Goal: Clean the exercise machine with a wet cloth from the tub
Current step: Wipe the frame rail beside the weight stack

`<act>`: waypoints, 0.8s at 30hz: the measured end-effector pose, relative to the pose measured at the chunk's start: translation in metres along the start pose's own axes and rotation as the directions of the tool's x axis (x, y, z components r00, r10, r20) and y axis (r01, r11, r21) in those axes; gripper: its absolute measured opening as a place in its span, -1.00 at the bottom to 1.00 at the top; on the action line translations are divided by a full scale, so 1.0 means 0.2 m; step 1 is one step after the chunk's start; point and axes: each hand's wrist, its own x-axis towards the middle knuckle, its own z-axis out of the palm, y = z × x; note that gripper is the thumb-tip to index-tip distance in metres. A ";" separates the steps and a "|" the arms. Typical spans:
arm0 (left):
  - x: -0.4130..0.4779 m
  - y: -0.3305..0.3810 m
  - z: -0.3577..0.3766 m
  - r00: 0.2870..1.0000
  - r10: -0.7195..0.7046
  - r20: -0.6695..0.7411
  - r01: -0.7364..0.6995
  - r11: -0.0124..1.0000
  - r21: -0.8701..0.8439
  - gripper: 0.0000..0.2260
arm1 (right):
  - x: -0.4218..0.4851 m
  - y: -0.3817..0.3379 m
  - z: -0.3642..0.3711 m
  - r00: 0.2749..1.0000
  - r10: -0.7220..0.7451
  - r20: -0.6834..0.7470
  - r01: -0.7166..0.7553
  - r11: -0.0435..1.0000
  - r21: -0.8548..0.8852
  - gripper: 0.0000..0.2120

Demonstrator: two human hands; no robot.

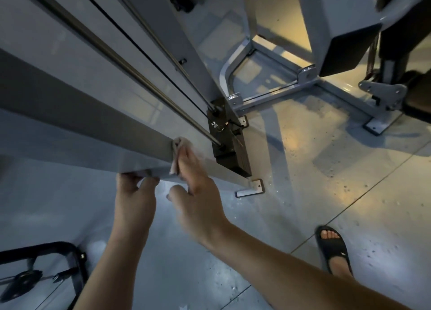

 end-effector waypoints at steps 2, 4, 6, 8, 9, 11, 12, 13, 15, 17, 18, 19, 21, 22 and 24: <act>0.01 0.01 0.00 0.999 -0.042 0.009 0.042 0.999 -0.017 -0.71 | -0.01 0.01 0.00 0.995 -0.100 0.000 0.100 0.994 -0.043 -0.21; 0.00 0.01 0.00 0.998 -0.051 0.022 0.051 0.998 0.023 -0.60 | 0.02 0.16 0.00 0.990 -0.133 -0.039 0.129 0.987 -0.100 -0.20; 0.00 0.01 -0.01 0.997 -0.060 0.053 0.056 0.996 0.069 -0.51 | 0.11 0.32 -0.04 0.995 0.067 -0.074 -0.071 0.996 -0.052 -0.18; 0.01 -0.01 -0.03 0.994 -0.080 0.078 0.073 0.993 0.088 -0.46 | 0.19 0.39 -0.08 0.955 0.291 -0.053 -0.291 0.957 0.012 -0.19; 0.00 0.00 -0.03 0.992 -0.081 0.096 0.072 0.993 0.094 -0.43 | 0.21 0.39 -0.08 0.943 0.329 -0.055 -0.328 0.944 0.027 -0.20; -0.01 0.01 -0.05 0.989 -0.078 0.127 0.066 0.993 0.097 -0.40 | 0.19 0.30 -0.06 0.955 0.290 -0.065 -0.288 0.957 0.041 -0.19; -0.01 0.02 -0.06 0.986 -0.085 0.141 0.069 0.991 0.114 -0.38 | 0.17 0.23 -0.03 0.971 0.231 -0.060 -0.229 0.973 0.037 -0.20; -0.01 0.03 -0.09 0.982 -0.096 0.163 0.072 0.987 0.146 -0.36 | 0.13 0.13 -0.01 0.985 0.165 -0.057 -0.164 0.986 0.031 -0.23; 0.00 0.05 -0.14 0.959 -0.132 0.250 0.073 0.970 0.232 -0.35 | 0.07 -0.09 0.02 0.996 0.055 -0.074 -0.055 0.998 0.009 -0.27; 0.00 0.10 -0.21 0.930 -0.162 0.329 0.035 0.932 0.360 -0.43 | 0.06 -0.32 0.03 0.996 -0.057 -0.069 0.056 0.998 -0.017 -0.21; 0.00 0.12 -0.25 0.922 -0.141 0.361 -0.011 0.921 0.390 -0.50 | 0.05 -0.45 0.04 0.991 -0.123 -0.056 0.120 0.992 -0.039 -0.18; 0.01 0.16 -0.29 0.921 -0.115 0.373 -0.044 0.919 0.392 -0.57 | 0.05 -0.57 0.05 0.981 -0.190 -0.038 0.188 0.980 -0.059 -0.16; -0.01 0.26 -0.36 0.933 -0.090 0.350 -0.036 0.940 0.338 -0.64 | 0.04 -0.78 0.06 0.953 -0.303 0.003 0.303 0.951 -0.068 -0.16; -0.01 0.32 -0.40 0.947 -0.065 0.313 -0.032 0.955 0.296 -0.64 | 0.04 -0.84 0.06 0.938 -0.345 0.021 0.345 0.934 -0.087 -0.16; -0.03 0.45 -0.48 0.979 -0.032 0.201 -0.007 0.982 0.190 -0.52 | 0.03 -0.85 0.05 0.915 -0.401 0.052 0.404 0.904 -0.141 -0.14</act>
